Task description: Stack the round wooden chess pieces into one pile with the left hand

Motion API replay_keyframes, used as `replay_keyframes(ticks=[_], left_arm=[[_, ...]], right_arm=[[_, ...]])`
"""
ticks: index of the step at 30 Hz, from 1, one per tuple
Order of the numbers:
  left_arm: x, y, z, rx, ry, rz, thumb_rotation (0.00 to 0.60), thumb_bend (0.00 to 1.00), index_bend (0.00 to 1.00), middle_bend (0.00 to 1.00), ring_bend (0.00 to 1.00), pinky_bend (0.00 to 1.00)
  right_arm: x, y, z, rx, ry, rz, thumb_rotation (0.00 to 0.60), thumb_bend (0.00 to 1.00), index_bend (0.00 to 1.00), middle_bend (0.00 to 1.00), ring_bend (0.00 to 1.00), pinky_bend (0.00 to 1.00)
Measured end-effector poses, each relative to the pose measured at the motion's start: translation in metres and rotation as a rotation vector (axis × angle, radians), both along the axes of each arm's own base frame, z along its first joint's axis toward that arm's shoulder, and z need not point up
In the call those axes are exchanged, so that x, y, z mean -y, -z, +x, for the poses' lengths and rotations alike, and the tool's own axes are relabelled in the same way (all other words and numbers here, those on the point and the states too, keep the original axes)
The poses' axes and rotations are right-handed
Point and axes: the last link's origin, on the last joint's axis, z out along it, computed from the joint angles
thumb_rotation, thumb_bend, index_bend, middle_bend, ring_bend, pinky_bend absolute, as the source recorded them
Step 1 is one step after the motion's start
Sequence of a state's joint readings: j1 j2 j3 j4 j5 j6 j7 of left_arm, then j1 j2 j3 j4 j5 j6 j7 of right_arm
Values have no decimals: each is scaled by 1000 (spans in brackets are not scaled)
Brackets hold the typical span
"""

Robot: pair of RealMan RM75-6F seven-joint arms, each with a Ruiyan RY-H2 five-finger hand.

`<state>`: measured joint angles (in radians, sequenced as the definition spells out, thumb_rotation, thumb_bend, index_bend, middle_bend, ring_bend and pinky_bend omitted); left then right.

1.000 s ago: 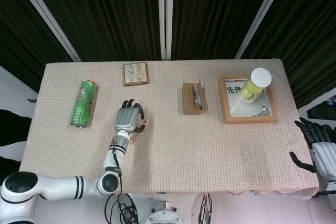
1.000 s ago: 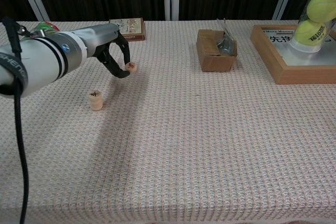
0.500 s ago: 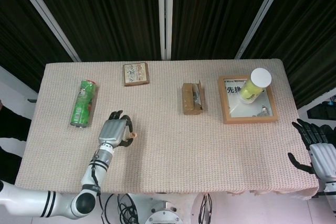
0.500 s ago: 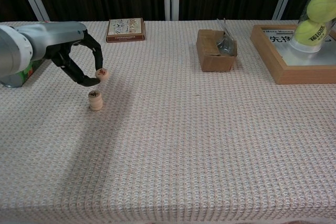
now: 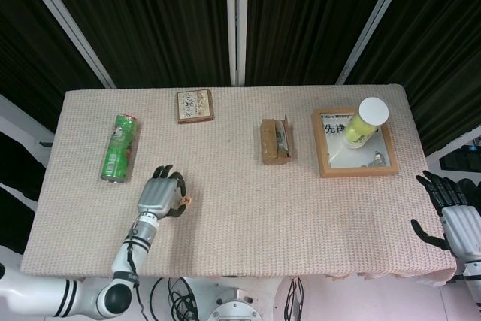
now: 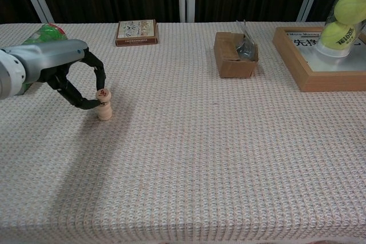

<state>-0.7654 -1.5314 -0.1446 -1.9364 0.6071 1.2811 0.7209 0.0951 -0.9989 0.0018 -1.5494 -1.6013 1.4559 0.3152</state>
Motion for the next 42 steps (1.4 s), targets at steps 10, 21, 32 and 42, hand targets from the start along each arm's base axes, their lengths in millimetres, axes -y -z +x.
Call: replay_keyframes(ticks=[10,21,32,42], left_arm=[[-4,5,-7,9,-20,-2,600,288,505,226,0,0],[-8,6,-14,5,-38,-2,600,288,493,226,0,0],[-6,8,-14,9,-32,-6,600,288,475,226,0,0],[-7,5,-17,13,-41,6,600,288,382,220,0,0]], right_arm=[[0,0,-1,-1,0,4,600,308,0,0,0,0],[1,-2,-2,2,9,-4,600,309,0,0,0,0],[0,-2,-2,-2,11,-4,600,309,0,0,0,0],[0,-3,-2,-4,13,-4,600,309,0,0,0,0]])
